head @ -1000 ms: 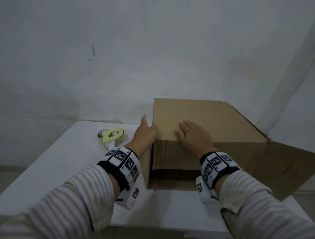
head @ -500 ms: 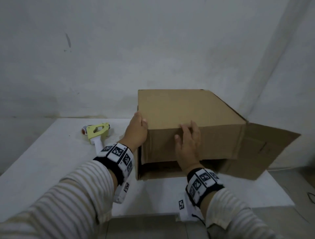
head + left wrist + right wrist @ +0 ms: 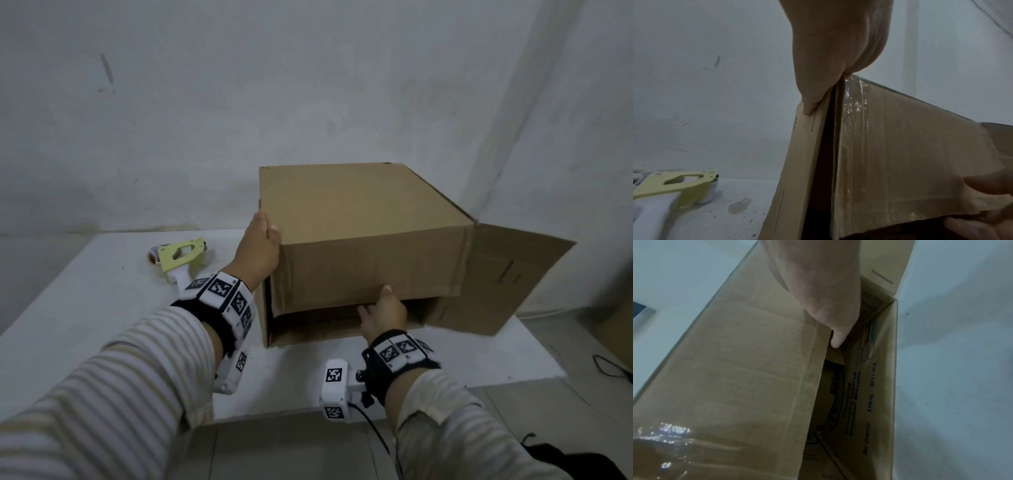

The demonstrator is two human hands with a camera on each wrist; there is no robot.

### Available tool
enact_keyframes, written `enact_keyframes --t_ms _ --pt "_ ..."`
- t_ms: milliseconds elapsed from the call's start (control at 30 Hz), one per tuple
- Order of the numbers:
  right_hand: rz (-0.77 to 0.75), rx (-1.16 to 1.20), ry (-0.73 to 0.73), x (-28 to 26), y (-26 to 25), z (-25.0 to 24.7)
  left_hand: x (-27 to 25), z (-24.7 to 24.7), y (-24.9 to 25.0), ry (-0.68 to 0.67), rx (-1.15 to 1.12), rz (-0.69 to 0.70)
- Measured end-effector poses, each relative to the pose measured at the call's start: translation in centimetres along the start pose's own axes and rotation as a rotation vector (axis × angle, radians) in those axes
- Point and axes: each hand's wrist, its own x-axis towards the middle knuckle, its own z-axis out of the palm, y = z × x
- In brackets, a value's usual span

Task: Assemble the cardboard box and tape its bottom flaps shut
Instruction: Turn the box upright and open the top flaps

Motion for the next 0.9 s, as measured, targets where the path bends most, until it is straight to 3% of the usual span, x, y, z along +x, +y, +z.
enact_keyframes --t_ms 200,400,600,700,833,900 --pt "-0.009 0.040 0.087 -1.1 -0.4 -0.3 -0.3 -0.5 0.2 -0.061 -0.069 -0.012" --pt "-0.187 0.085 0.181 -1.5 -0.7 -2.0 0.6 -1.6 -0.7 -0.186 -0.239 -0.132" --pt "-0.277 0.233 0.146 -3.2 -4.6 -2.4 0.7 -1.8 -0.4 -0.208 -0.301 -0.078" --pt "-0.360 0.176 0.060 -4.0 -7.2 -1.7 0.7 -1.8 -0.4 -0.210 -0.363 -0.087" --pt "-0.546 0.201 -0.162 -6.0 -9.9 0.5 0.2 -1.7 0.4 -0.198 -0.496 -0.118" --pt "-0.659 0.092 -0.224 -6.7 -10.9 2.0 -0.1 -1.7 0.6 -0.177 -0.568 -0.125"
